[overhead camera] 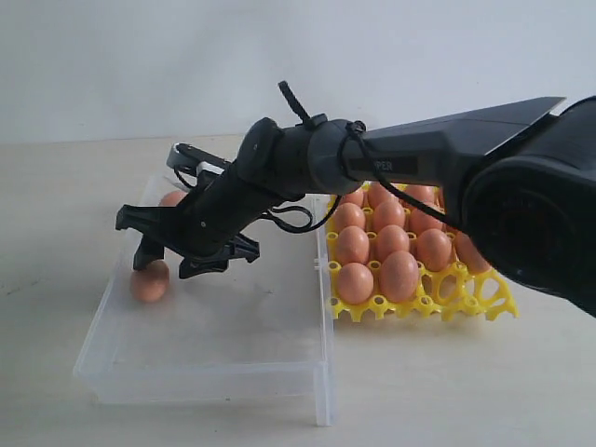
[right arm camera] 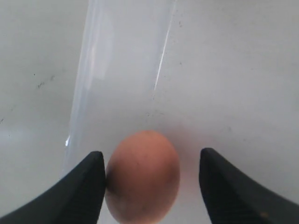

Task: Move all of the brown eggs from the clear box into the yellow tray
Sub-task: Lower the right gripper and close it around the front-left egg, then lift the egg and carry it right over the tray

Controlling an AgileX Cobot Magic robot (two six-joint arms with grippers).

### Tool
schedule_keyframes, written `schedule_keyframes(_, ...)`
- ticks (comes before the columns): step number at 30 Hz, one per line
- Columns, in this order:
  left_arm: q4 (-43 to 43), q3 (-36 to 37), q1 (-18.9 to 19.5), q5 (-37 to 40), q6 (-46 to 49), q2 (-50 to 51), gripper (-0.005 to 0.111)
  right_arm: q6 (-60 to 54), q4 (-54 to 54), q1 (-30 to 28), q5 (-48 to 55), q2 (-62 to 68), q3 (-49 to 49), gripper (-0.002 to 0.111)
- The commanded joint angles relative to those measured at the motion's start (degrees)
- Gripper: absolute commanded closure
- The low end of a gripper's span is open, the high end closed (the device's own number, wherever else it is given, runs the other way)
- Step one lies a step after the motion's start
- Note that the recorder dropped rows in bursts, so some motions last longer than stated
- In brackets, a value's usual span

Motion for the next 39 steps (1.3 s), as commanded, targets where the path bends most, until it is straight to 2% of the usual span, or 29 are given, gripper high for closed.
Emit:
schedule_keyframes(1, -0.16, -0.23, 0.07, -0.66, -0.25, -0.32, 0.107, -0.99, 0.18, 1.04, 0.15, 1.15, -2.65, 0.051)
schedule_keyframes(9, -0.16, -0.23, 0.07, -0.66, -0.25, -0.32, 0.107, -1.09, 0.74, 1.52, 1.05, 2.43, -4.23, 0.051)
schedule_keyframes(11, -0.16, -0.23, 0.07, -0.66, -0.25, -0.32, 0.107, -1.09, 0.74, 1.52, 1.2, 2.56, -4.23, 0.054)
schedule_keyframes(13, -0.16, -0.23, 0.07, -0.66, -0.25, -0.32, 0.107, -2.04, 0.74, 1.52, 1.4, 2.56, -4.23, 0.065)
schedule_keyframes(17, -0.16, -0.23, 0.07, -0.66, -0.25, -0.32, 0.107, -3.95, 0.74, 1.52, 1.71, 2.56, -4.23, 0.106)
schedule_keyframes(18, -0.16, -0.23, 0.07, -0.66, -0.25, -0.32, 0.107, -3.95, 0.74, 1.52, 1.71, 2.56, -4.23, 0.108)
schedule_keyframes(23, -0.16, -0.23, 0.07, -0.66, -0.25, -0.32, 0.107, -5.49, -0.09, 1.63, 1.71, 1.41, -4.23, 0.108)
schedule_keyframes(29, -0.16, -0.23, 0.07, -0.66, -0.25, -0.32, 0.107, -5.49, -9.59, 1.63, -4.32, -4.96, 0.64, 0.108)
schedule_keyframes(35, -0.16, -0.23, 0.07, -0.66, -0.25, -0.32, 0.107, -5.35, -13.21, 1.63, -19.36, -15.68, 14.23, 0.108)
schedule_keyframes(39, -0.16, -0.23, 0.07, -0.66, -0.25, -0.32, 0.107, -8.11, -13.21, 1.66, -33.37, -26.16, 28.01, 0.108)
